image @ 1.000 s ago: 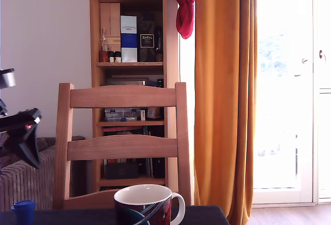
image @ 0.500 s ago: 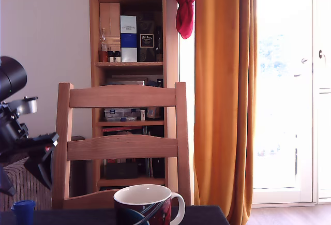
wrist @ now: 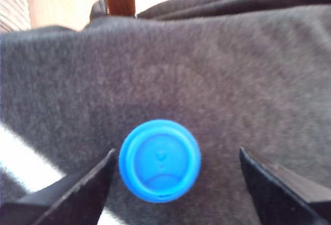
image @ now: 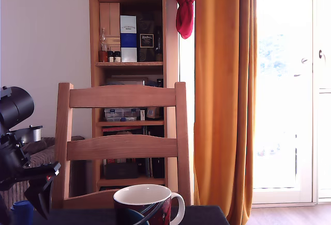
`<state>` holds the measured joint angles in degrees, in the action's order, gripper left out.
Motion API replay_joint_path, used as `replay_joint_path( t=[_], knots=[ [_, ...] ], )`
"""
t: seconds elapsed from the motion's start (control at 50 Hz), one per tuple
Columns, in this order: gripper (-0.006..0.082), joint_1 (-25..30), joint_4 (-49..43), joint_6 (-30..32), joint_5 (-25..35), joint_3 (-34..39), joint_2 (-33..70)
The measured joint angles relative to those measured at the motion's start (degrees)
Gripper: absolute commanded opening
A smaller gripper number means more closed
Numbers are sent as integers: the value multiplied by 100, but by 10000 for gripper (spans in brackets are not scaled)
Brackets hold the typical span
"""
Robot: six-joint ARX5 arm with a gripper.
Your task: Pick the blue coffee capsule and place it inside the red coffee cup
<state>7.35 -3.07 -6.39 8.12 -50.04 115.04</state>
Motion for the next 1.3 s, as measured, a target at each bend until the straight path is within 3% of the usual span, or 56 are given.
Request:
replay_joint_path(
  t=[0.06, 0.18, 0.24, 0.68, 0.98, 1.3],
  knots=[
    [642, 0, 87, 2, -151, -2, 9],
    [430, 0, 68, 2, -234, -66, 9],
    [395, 0, 70, 2, -236, -96, 9],
    [341, -103, 13, 101, -197, -107, 9],
    [341, -105, -367, 76, 874, -236, -103],
    [341, 437, -695, -168, 1655, -236, -1202]
  ],
)
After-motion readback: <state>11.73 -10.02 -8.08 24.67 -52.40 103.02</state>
